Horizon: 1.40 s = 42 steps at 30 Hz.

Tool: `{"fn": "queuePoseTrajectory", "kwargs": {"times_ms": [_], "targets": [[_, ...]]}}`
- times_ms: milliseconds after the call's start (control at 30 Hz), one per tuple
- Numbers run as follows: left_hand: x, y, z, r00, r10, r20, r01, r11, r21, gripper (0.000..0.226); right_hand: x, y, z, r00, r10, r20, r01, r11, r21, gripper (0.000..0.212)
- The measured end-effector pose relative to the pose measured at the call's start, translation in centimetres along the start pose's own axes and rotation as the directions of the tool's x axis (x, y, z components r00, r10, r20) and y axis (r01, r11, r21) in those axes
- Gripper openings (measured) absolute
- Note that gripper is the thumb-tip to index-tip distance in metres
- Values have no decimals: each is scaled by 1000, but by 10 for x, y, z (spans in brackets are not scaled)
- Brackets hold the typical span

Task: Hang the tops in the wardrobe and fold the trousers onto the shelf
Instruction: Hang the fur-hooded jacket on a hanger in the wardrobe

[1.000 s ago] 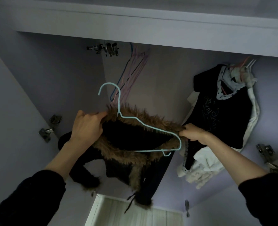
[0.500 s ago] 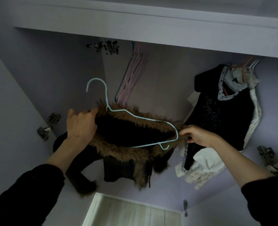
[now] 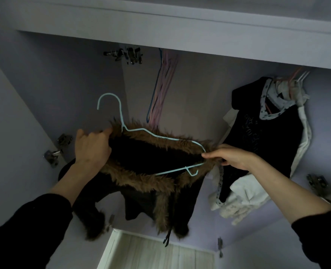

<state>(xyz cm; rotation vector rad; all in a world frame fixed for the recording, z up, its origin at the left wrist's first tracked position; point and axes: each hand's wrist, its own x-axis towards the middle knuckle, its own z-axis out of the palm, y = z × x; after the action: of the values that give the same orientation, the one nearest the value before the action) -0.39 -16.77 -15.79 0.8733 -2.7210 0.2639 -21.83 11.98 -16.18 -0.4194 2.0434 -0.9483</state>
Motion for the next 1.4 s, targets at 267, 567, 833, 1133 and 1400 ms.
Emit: {"fn": "queuePoseTrajectory", "kwargs": {"times_ms": [267, 567, 833, 1133, 1400], "targets": [[0, 8, -8, 996, 85, -20, -87, 990, -115, 39, 11, -3, 6, 954, -4, -301, -29, 994, -105, 43], [-10, 25, -2, 988, 156, -18, -154, 937, -314, 26, 3, -17, 18, 796, -131, -591, -292, 772, -565, 27], [-20, 51, -6, 987, 158, -25, -160, 962, -221, 24, -1, -8, 52, 804, -416, -426, -42, 673, -738, 27], [-27, 48, -3, 972, 126, -196, -150, 982, -112, 28, -12, 17, 40, 926, -210, -313, -117, 629, -768, 41], [-32, 49, -5, 923, 183, -340, -204, 979, -27, 37, -6, 37, 42, 908, 168, -384, -243, 958, -154, 22]]}}
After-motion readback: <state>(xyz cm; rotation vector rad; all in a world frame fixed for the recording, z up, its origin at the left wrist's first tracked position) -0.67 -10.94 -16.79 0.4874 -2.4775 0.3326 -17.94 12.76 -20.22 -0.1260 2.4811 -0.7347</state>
